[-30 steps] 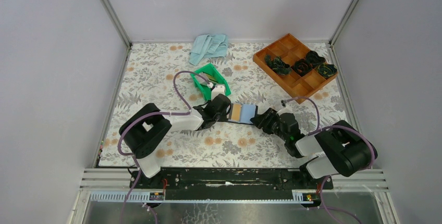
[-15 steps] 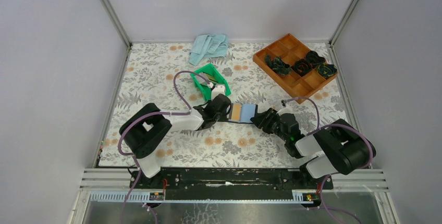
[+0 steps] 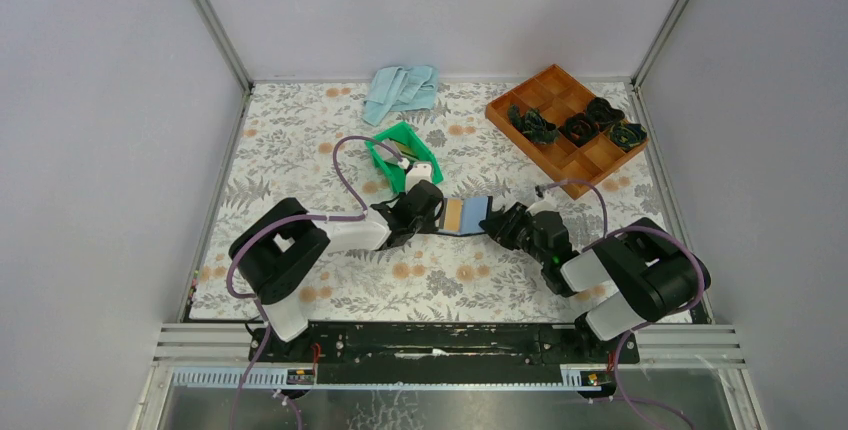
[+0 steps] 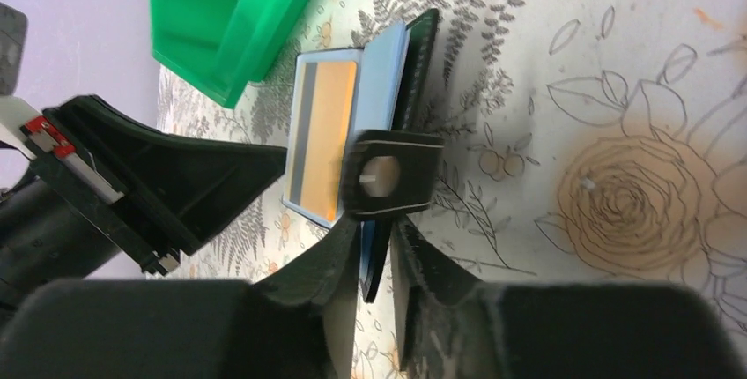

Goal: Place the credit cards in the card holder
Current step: Close the card holder at the center of the board.

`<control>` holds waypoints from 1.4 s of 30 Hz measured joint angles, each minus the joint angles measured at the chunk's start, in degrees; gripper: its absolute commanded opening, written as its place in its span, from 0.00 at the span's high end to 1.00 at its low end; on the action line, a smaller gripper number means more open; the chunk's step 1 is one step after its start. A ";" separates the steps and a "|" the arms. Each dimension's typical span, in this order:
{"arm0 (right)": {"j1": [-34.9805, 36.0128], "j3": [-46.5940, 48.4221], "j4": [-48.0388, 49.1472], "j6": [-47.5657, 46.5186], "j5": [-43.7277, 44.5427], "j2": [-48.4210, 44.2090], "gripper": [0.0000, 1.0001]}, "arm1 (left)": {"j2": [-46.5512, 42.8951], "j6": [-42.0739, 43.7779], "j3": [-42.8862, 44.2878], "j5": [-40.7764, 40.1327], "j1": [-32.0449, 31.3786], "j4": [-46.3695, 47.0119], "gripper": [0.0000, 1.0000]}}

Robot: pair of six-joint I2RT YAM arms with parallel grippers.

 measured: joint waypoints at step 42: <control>-0.68 3.54 -3.69 11.78 0.48 -3.21 1.00 | -13.03 -17.22 -26.75 13.64 7.50 29.97 0.40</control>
